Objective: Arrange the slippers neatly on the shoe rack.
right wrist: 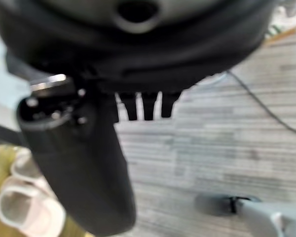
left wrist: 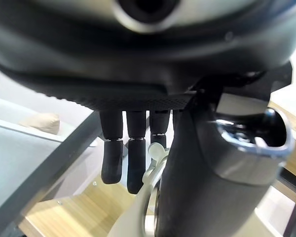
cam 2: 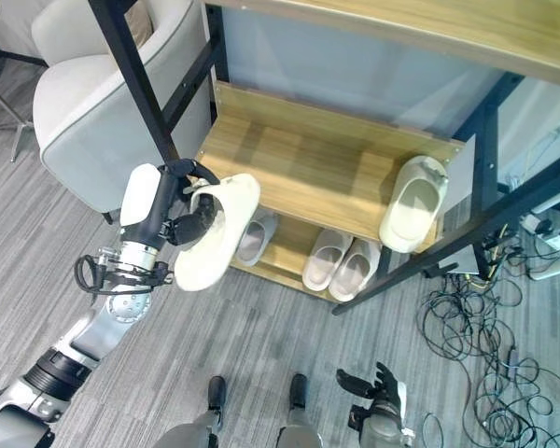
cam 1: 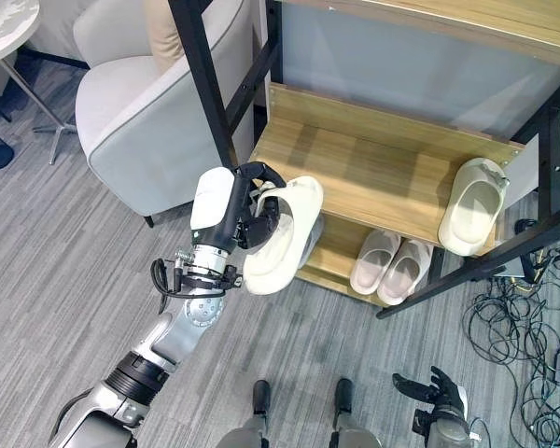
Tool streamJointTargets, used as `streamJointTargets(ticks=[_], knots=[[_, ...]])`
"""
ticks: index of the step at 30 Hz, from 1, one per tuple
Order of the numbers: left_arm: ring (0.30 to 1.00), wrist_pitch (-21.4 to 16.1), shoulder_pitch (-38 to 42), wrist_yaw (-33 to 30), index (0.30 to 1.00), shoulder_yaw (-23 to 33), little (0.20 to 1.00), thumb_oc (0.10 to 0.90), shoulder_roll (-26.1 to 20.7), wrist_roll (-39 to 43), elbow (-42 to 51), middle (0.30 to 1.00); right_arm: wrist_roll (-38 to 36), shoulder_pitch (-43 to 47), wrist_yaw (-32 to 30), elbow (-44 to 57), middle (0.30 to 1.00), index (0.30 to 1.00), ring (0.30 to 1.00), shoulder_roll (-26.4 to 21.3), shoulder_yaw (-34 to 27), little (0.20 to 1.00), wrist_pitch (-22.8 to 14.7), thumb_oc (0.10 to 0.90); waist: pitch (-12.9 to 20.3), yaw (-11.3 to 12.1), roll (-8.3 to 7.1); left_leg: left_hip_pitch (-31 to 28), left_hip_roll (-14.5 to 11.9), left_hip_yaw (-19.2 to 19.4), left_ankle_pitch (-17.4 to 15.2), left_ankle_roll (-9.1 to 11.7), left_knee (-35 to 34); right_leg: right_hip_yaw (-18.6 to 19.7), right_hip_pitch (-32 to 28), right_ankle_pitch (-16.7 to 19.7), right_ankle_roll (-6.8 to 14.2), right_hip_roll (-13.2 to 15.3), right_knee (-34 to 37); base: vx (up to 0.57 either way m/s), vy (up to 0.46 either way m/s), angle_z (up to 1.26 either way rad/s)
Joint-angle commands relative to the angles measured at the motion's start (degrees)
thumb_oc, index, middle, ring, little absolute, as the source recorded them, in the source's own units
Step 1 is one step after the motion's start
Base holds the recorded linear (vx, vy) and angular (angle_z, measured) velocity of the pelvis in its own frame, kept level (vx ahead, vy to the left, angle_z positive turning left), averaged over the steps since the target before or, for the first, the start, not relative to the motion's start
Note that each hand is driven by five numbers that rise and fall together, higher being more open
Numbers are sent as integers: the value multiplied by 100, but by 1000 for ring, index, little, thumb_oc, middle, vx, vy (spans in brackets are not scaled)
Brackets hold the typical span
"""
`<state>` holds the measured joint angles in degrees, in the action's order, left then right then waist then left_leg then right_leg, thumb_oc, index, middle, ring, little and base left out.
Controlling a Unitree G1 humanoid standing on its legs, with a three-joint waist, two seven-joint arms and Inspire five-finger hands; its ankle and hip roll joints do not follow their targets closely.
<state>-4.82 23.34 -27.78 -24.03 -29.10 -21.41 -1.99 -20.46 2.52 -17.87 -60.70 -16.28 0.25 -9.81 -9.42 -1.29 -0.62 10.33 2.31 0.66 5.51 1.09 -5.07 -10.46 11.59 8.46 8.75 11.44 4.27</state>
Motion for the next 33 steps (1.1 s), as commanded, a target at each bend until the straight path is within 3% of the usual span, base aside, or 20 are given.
streamJointTargets(ticks=[1, 6, 10, 12, 23, 33], knots=[[300, -1117, -1014, 118, 300, 880, 300, 400, 167, 929, 1392, 300, -42, -355, -124, 110, 900, 900, 900, -50, -244, 900, -93, 800, 557, 261, 243, -755, -49, -267, -572, 58, 89, -270, -919, -1000, 150, -34, -810, 66, -116, -9], [300, -1012, -1777, 271, 300, 968, 300, 400, 446, 1519, 1209, 300, 16, -443, -134, 445, 900, 900, 900, 185, -30, 900, -81, 800, 819, 321, 231, -1175, -84, -291, -627, 44, 125, -322, -1492, -1042, 73, -93, -531, 17, -79, 31], [300, -980, -1999, 381, 300, 1017, 300, 400, 612, 1933, 1130, 300, 63, -417, -122, 615, 900, 900, 900, 242, 96, 900, -51, 800, 864, 343, 224, -1287, -108, -284, -656, 46, 139, -302, -1623, -1033, 56, -115, -435, -12, -49, 1], [300, -837, -2441, 531, 300, 1050, 300, 400, 854, 2671, 822, 300, 15, -353, -84, 897, 900, 900, 900, 344, 345, 900, 54, 800, 946, 395, 224, -1451, -208, -296, -686, 64, 221, -226, -1859, -1085, -32, -193, -301, -96, -131, 1], [300, -815, -2651, 786, 300, 876, 300, 400, 1198, 3508, 250, 300, 281, -606, -104, 754, 900, 900, 900, 571, 653, 900, 206, 800, 938, 228, 456, -1298, -277, -111, -417, 156, 7, -46, -1659, -824, -23, -226, 73, -124, -39, -7], [300, -682, -2670, 754, 300, 649, 300, 400, 1267, 3585, -110, 300, 106, -658, -278, -113, 900, 900, 900, 849, 536, 900, 335, 800, 890, 97, 476, -1404, -347, -15, -465, 141, 7, 181, -1648, -753, -52, -311, 73, -23, -21, -11]])
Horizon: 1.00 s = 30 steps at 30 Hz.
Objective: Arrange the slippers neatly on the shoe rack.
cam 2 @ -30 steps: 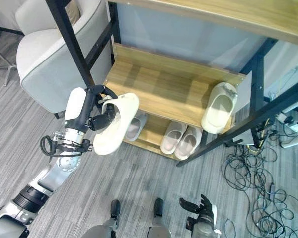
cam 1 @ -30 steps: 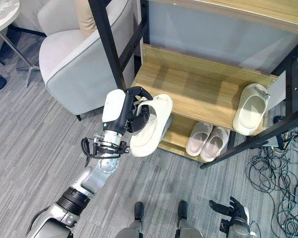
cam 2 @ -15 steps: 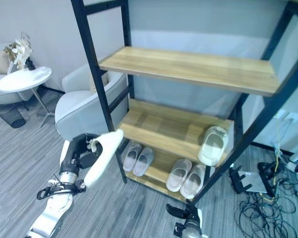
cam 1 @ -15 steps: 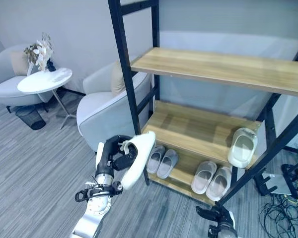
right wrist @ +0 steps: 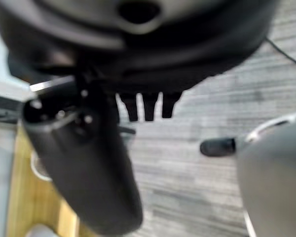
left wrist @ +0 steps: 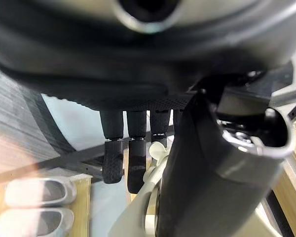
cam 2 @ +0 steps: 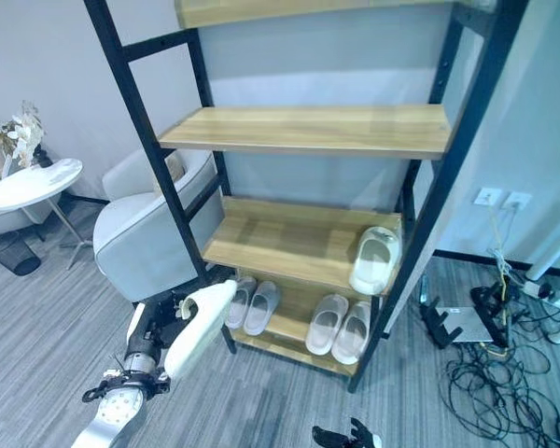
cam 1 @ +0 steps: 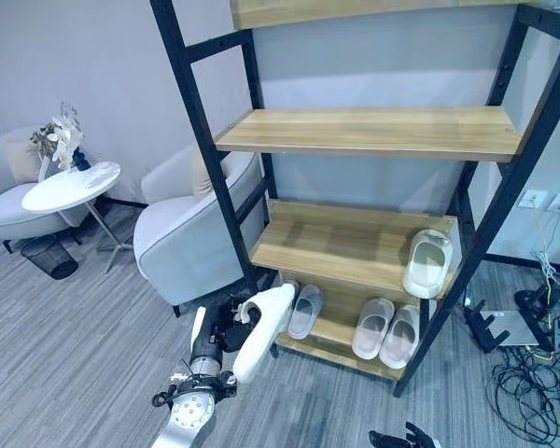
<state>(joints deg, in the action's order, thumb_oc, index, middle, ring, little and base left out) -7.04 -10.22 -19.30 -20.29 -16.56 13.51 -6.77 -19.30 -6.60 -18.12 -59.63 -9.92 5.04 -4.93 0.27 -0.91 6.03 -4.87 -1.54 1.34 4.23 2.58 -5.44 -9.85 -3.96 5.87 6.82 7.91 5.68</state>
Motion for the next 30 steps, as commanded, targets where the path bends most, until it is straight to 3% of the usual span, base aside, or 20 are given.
streamJointTargets(ticks=[1, 6, 7, 11, 16, 18, 20, 21, 23, 24, 26, 27, 28, 30], knots=[[300, -441, 670, -106, 300, 260, 300, 400, 18, 138, 303, 300, -88, 275, -291, -284, 900, 900, 900, 237, 32, 900, -149, 800, -81, 41, -206, 113, 28, -61, -340, -15, 44, 155, -76, -474, 141, 33, -68, -17, -10, -22], [300, -384, 685, -84, 300, 121, 300, 400, 23, 153, 161, 300, -110, 218, -355, -314, 900, 900, 900, 300, 94, 900, -129, 800, -95, -15, -233, 67, 20, -20, -355, -13, 44, 198, -112, -462, 125, 24, -68, -1, -24, -7], [300, 317, 1474, 765, 300, -612, 300, 400, 131, 544, -1488, 300, -576, 702, 79, 530, 900, 900, 900, 435, 746, 900, 138, 800, -285, -305, -452, -11, -126, 531, -854, -142, 376, 478, 317, -601, 94, -69, -546, -68, -94, -1], [300, 332, 1695, 826, 300, -823, 300, 400, 103, 111, -1545, 300, -766, 766, 71, 535, 900, 900, 900, 379, 655, 900, 43, 800, -301, -375, -427, -40, -189, 530, -749, -69, 272, 416, 287, -685, 41, -136, -587, -51, -116, -7], [300, 322, 2586, 788, 300, -1222, 300, 400, 403, -434, -2164, 300, -910, 808, 1, 380, 900, 900, 900, 207, 581, 900, -55, 800, -282, -619, -404, -37, -411, 612, -705, 154, 425, 538, 163, -786, -126, -321, -535, -11, -207, -1], [300, 238, 2864, 843, 300, -1332, 300, 400, 474, -389, -2237, 300, -856, 752, -28, 360, 900, 900, 900, 51, 468, 900, -101, 800, -346, -744, -422, 97, -585, 677, -702, 267, 975, 620, 79, -808, -210, -419, -498, -36, -189, -7], [300, 186, 3166, 860, 300, -1478, 300, 400, 543, -393, -2246, 300, -844, 744, -79, 316, 900, 900, 900, -74, 332, 900, -172, 800, -523, -811, -450, 604, -921, 670, -280, 382, 2162, 595, 8, -794, -352, -518, -495, -51, -255, -3], [300, 173, 3248, 810, 300, -1508, 300, 400, 560, -403, -2233, 300, -831, 729, -105, 290, 900, 900, 900, -106, 328, 900, -173, 800, -573, -825, -479, 718, -971, 676, -130, 308, 2439, 662, -35, -808, -408, -550, -493, 33, -190, 15], [300, 162, 3332, 726, 300, -1528, 300, 400, 572, -432, -2200, 300, -814, 753, -138, 243, 900, 900, 900, -140, 338, 900, -156, 800, -625, -810, -478, 837, -927, 571, -106, 209, 2619, 769, -48, -825, -434, -591, -499, 98, -96, -18], [300, 143, 3417, 602, 300, -1507, 300, 400, 547, -463, -2065, 300, -910, 769, -246, 215, 900, 900, 900, -167, 306, 900, -189, 800, -658, -775, -507, 1107, -801, 493, -309, 93, 2573, 978, -128, -907, -431, -617, -508, 187, -52, -55], [300, 181, 3414, 461, 300, -1461, 300, 400, 477, -466, -1882, 300, -996, 723, -285, 216, 900, 900, 900, -142, 317, 900, -218, 800, -667, -659, -546, 1332, -658, 357, -389, 32, 2079, 1209, -185, -1027, -407, -639, -544, 268, -33, -63], [300, 186, 3428, 422, 300, -1431, 300, 400, 462, -475, -1804, 300, -977, 712, -299, 216, 900, 900, 900, -120, 356, 900, -233, 800, -685, -595, -521, 1489, -582, 212, -223, 51, 1876, 1289, -227, -1068, -414, -706, -535, 322, -32, -86], [300, 68, 3456, 367, 300, -1338, 300, 400, 358, -442, -1432, 300, -864, 641, -325, 204, 900, 900, 900, -36, 473, 900, -262, 800, -825, -399, -477, 1884, -261, -279, 211, 138, 1317, 1568, -429, -1152, -449, -888, -496, 300, -28, -101], [300, 11, 3444, 379, 300, -1362, 300, 400, 276, -526, -1243, 300, -794, 566, -326, 190, 900, 900, 900, -7, 494, 900, -281, 800, -877, -378, -498, 2011, -158, -385, 315, 174, 1196, 1684, -514, -1193, -465, -924, -493, 185, 5, -102]])
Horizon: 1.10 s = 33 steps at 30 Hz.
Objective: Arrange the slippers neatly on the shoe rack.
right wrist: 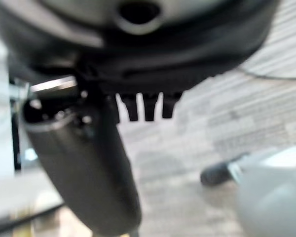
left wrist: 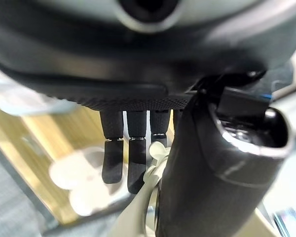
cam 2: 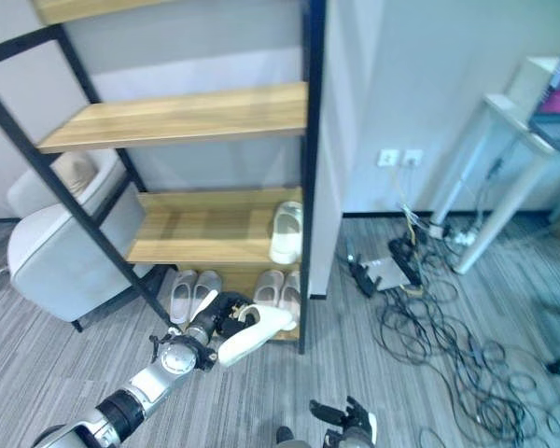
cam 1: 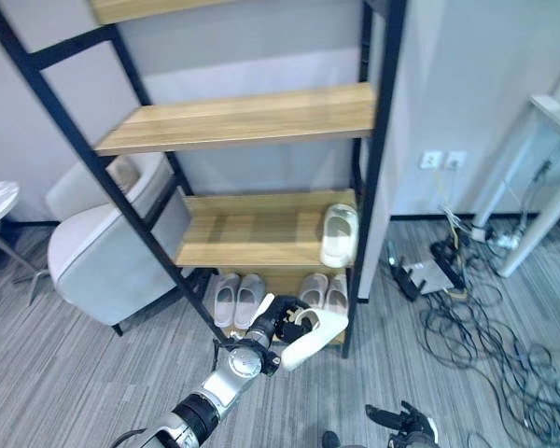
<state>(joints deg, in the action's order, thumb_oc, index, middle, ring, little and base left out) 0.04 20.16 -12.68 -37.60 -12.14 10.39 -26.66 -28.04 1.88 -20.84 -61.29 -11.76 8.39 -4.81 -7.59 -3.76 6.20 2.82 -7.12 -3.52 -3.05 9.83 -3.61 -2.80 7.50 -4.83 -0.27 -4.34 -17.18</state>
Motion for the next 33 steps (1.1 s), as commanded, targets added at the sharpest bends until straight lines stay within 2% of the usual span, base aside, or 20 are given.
streamJointTargets(ticks=[1, 2, 4, 6, 12, 13, 14, 17, 18, 23, 24, 29, 30, 31, 33], knots=[[300, -762, 408, -244, 300, 324, 300, 400, -225, -282, 935, 300, 128, -313, -34, 332, 900, 900, 900, 175, 176, 900, -299, 800, -107, -87, -496, 1284, 418, 80, 1099, -528, 977, 1115, -1708, -143, 248, 275, 1805, 214, 142, -82], [300, -943, 434, -107, 300, 205, 300, 400, -381, -465, 1302, 300, 294, -400, 115, 264, 900, 900, 900, 216, 203, 900, -310, 800, -13, -138, -396, 1031, 344, 97, 1110, -507, 790, 1287, -1786, -232, 290, 279, 1850, 210, 142, -53], [300, -941, 428, -104, 300, 202, 300, 400, -386, -464, 1308, 300, 297, -405, 116, 265, 900, 900, 900, 219, 201, 900, -311, 800, -20, -127, -403, 1015, 344, 108, 1102, -507, 791, 1297, -1800, -234, 290, 283, 1853, 146, 135, -57], [300, -1158, 367, 158, 300, 23, 300, 400, -515, -373, 1843, 300, 456, -406, 239, 193, 900, 900, 900, 252, 197, 900, -355, 800, 101, -204, -331, 875, 337, 162, 992, -564, 805, 1535, -1733, -251, 388, 397, 1830, 203, 225, -68], [300, -1156, 364, 160, 300, 23, 300, 400, -520, -371, 1848, 300, 456, -408, 240, 193, 900, 900, 900, 254, 198, 900, -356, 800, 102, -188, -338, 868, 336, 180, 986, -567, 806, 1552, -1733, -253, 391, 403, 1829, 38, 46, -26], [300, -1283, 365, 188, 300, 5, 300, 400, -700, -416, 2183, 300, 608, -436, 331, 147, 900, 900, 900, 341, 273, 900, -358, 800, 224, -258, -392, 676, 394, 385, 703, -731, 867, 1746, -1663, -289, 501, 579, 1728, 419, 565, 11], [300, -1347, 308, 39, 300, 74, 300, 400, -934, -794, 2476, 300, 722, -468, 365, 1, 900, 900, 900, 495, 301, 900, -307, 800, 376, -278, -446, 390, 518, 611, 307, -1003, 933, 1940, -1390, -315, 716, 676, 981, 448, 567, -27], [300, -1347, 307, 39, 300, 72, 300, 400, -935, -795, 2476, 300, 722, -470, 365, 1, 900, 900, 900, 495, 301, 900, -307, 800, 382, -273, -449, 394, 521, 616, 303, -1005, 935, 1945, -1382, -323, 718, 680, 973, 94, 165, -98], [300, -1330, 123, 29, 300, 199, 300, 400, -955, -666, 2456, 300, 768, -419, 390, -9, 900, 900, 900, 539, 303, 900, -266, 800, 244, -318, -465, 170, 574, 640, 215, -1132, 886, 1895, -986, 84, 1084, 579, 168, 38, 143, -11], [300, -1330, 122, 31, 300, 198, 300, 400, -952, -664, 2457, 300, 768, -419, 390, -11, 900, 900, 900, 537, 302, 900, -266, 800, 262, -315, -475, 157, 593, 643, 176, -1136, 876, 1893, -987, 40, 1082, 597, 150, 21, 60, 0], [300, -1705, -369, -184, 300, 680, 300, 400, -1099, -293, 2990, 300, 585, -421, 302, 39, 900, 900, 900, 577, 47, 900, -363, 800, 114, -229, -454, -91, 560, 631, 25, -1198, 748, 972, -399, 259, 1173, 850, -416, 40, 151, -13], [300, -1704, -372, -183, 300, 681, 300, 400, -1100, -293, 2992, 300, 585, -423, 302, 40, 900, 900, 900, 578, 49, 900, -363, 800, 115, -242, -458, -92, 567, 620, 25, -1199, 749, 961, -403, 251, 1174, 857, -420, 54, -1, -3], [300, -1774, -824, -534, 300, 1258, 300, 400, -1123, -330, 3277, 300, 464, -473, 198, -164, 900, 900, 900, 617, -92, 900, -390, 800, 193, -98, -519, -505, 632, 646, -100, -1134, 435, 443, -146, 482, 920, 962, 1222, 299, -291, -49], [300, -1808, -877, -776, 300, 1481, 300, 400, -1105, -424, 3145, 300, 227, -540, 220, -250, 900, 900, 900, 654, -119, 900, -416, 800, 199, -103, -602, -571, 687, 479, -109, -1099, 472, 604, -352, 608, 895, 879, 1649, 298, -290, -53], [300, -1766, -898, -882, 300, 1577, 300, 400, -1028, -422, 2997, 300, 178, -519, 205, -353, 900, 900, 900, 669, -80, 900, -380, 800, 255, -57, -614, -607, 692, 410, -104, -1040, 470, 713, -554, 617, 814, 853, 1843, 101, -167, 0]])
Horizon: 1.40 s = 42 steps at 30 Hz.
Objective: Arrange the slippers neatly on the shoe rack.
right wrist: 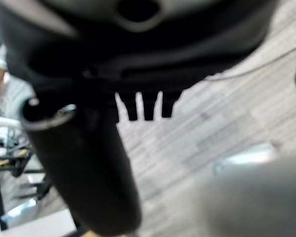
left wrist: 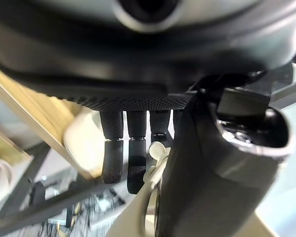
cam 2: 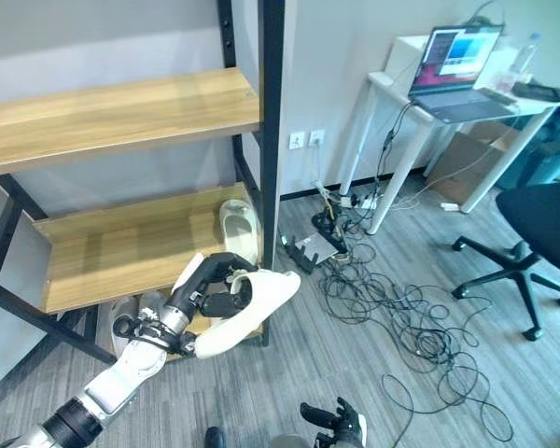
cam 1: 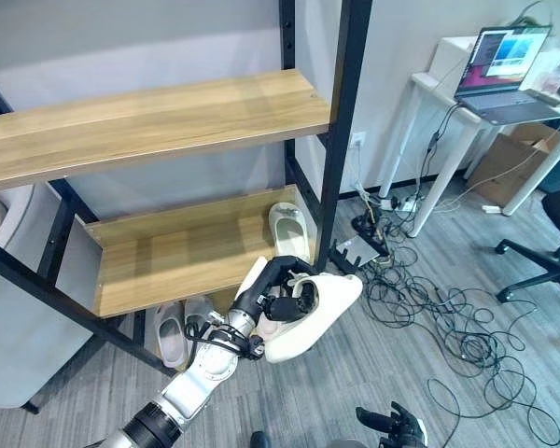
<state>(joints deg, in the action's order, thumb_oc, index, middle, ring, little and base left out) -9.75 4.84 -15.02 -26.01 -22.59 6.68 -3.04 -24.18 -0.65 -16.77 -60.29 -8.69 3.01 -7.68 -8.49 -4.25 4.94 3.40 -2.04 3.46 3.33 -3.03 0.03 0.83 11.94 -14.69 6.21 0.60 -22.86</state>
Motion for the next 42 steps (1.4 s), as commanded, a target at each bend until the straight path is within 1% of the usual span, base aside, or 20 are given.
streamJointTargets(ticks=[1, 6, 10, 11, 14, 15, 16, 17, 19, 21, 27, 29, 32, 33, 34, 35, 37, 39, 40, 42], knots=[[300, -741, 589, -694, 300, 503, 300, 400, 86, -7, 562, 300, -183, -276, -190, -513, 900, 900, 900, 390, 508, 900, -81, 800, 393, 10, -462, -745, 153, -314, -730, 287, 51, 348, -1141, 1631, 127, 351, 2525, 140, -187, 81], [300, -674, 539, -890, 300, 737, 300, 400, 254, 286, 243, 300, -366, -200, -247, -692, 900, 900, 900, 359, 414, 900, -96, 800, 479, -25, -371, -728, 6, -467, -684, 497, 163, 171, -1410, 1527, -25, 236, 2711, 77, -130, 50], [300, -641, 690, -929, 300, 752, 300, 400, 385, 487, -71, 300, -331, -141, -267, -713, 900, 900, 900, 191, 349, 900, -139, 800, 323, -76, -379, -322, -178, -357, -550, 748, 1008, -182, -1599, 1364, -147, 242, 2719, 15, -79, 48], [300, -596, 735, -881, 300, 698, 300, 400, 438, 564, -175, 300, -375, -144, -292, -726, 900, 900, 900, 96, 252, 900, -145, 800, 268, -93, -368, -230, -298, -186, -500, 742, 997, -321, -1734, 1278, -146, 294, 2750, 50, 18, 48], [300, -596, 736, -881, 300, 698, 300, 400, 438, 564, -176, 300, -375, -143, -291, -727, 900, 900, 900, 96, 251, 900, -146, 800, 267, -94, -368, -231, -297, -187, -499, 741, 996, -322, -1735, 1278, -146, 295, 2750, 42, 25, 45], [300, -545, 827, -823, 300, 626, 300, 400, 432, 518, -342, 300, -425, -111, -310, -758, 900, 900, 900, 49, 168, 900, -128, 800, 234, 2, -485, 221, -281, -54, -354, 697, 783, -378, -1821, 1249, -107, 402, 2743, 121, 50, 13], [300, -562, 851, -817, 300, 627, 300, 400, 407, 521, -298, 300, -396, -129, -337, -758, 900, 900, 900, 54, 176, 900, -130, 800, 177, 65, -514, 496, -306, -39, -184, 724, 776, -396, -1876, 1186, -102, 407, 2720, 124, 51, 17], [300, -560, 851, -816, 300, 626, 300, 400, 401, 522, -295, 300, -394, -128, -339, -758, 900, 900, 900, 60, 174, 900, -130, 800, 190, 51, -522, 523, -296, -54, -191, 724, 797, -411, -1864, 1174, -101, 414, 2714, 207, 102, 43], [300, -565, 807, -822, 300, 647, 300, 400, 367, 509, -232, 300, -296, -173, -363, -752, 900, 900, 900, 104, 201, 900, -71, 800, 175, 113, -500, 630, -439, 228, -28, 751, 699, -380, -1914, 1007, -116, 398, 2559, 264, 151, 31], [300, -483, 744, -803, 300, 598, 300, 400, 370, 472, -328, 300, -266, -156, -361, -727, 900, 900, 900, 163, 173, 900, -46, 800, 343, 75, -471, 374, -418, 299, -82, 705, 455, -336, -1993, 937, -73, 444, 2509, 285, 154, -25], [300, -493, 694, -783, 300, 591, 300, 400, 216, 309, -132, 300, -121, -147, -335, -644, 900, 900, 900, 358, 325, 900, -17, 800, 425, 133, -559, 127, -259, 474, -394, 495, 464, -155, -1984, 931, 73, 649, 2358, 186, 160, -29], [300, -527, 740, -782, 300, 592, 300, 400, 99, 178, 86, 300, -4, -146, -301, -598, 900, 900, 900, 387, 395, 900, 18, 800, 425, 160, -575, 26, -159, 557, -587, 337, 466, -105, -1720, 954, 217, 711, 1847, 113, 177, -26], [300, -595, 932, -822, 300, 514, 300, 400, -56, -56, 384, 300, 57, -136, -269, -571, 900, 900, 900, 369, 441, 900, 19, 800, 290, 76, -559, -38, -96, 507, -734, 217, 543, 27, -1304, 1299, 467, 676, 946, 60, 123, -22], [300, -591, 936, -823, 300, 516, 300, 400, -57, -57, 387, 300, 57, -129, -269, -572, 900, 900, 900, 370, 439, 900, 19, 800, 297, 87, -561, -13, -96, 518, -742, 213, 561, 44, -1258, 1282, 470, 677, 895, 27, 116, -4], [300, -622, 1090, -863, 300, 461, 300, 400, -109, -176, 513, 300, 35, -152, -233, -534, 900, 900, 900, 356, 422, 900, -17, 800, 187, -41, -446, -52, -130, 426, -791, 179, 577, 124, -851, 1381, 526, 609, 332, 72, 80, -5], [300, -633, 1149, -867, 300, 448, 300, 400, -122, -235, 554, 300, 45, -164, -238, -527, 900, 900, 900, 351, 412, 900, -26, 800, 187, -86, -416, -108, -127, 402, -824, 181, 551, 126, -723, 1370, 514, 654, 367, 160, 44, 4], [300, -634, 1310, -908, 300, 391, 300, 400, -27, -148, 603, 300, 1, -152, -315, -581, 900, 900, 900, 398, 342, 900, -49, 800, 202, -203, -354, -364, -185, 292, -908, 327, 383, 60, -601, 1338, 384, 994, 1413, 276, -100, 10], [300, -627, 1310, -909, 300, 388, 300, 400, -27, -142, 607, 300, -3, -152, -316, -584, 900, 900, 900, 397, 342, 900, -51, 800, 182, -222, -343, -404, -193, 269, -920, 331, 367, 26, -673, 1341, 382, 989, 1465, 138, -61, 16], [300, -706, 1322, -891, 300, 322, 300, 400, 47, -157, 535, 300, 12, -207, -288, -636, 900, 900, 900, 402, 368, 900, 9, 800, 219, -226, -466, -478, -122, 192, -1031, 331, 445, 155, -853, 1477, 474, 1052, 1814, 131, -92, 30], [300, -647, 1283, -847, 300, 241, 300, 400, 128, -298, 284, 300, 104, -300, -171, -836, 900, 900, 900, 389, 418, 900, 98, 800, 377, -202, -512, -682, -207, 275, -991, 403, 317, 138, -1084, 1522, 419, 967, 2133, 221, -161, 49]])
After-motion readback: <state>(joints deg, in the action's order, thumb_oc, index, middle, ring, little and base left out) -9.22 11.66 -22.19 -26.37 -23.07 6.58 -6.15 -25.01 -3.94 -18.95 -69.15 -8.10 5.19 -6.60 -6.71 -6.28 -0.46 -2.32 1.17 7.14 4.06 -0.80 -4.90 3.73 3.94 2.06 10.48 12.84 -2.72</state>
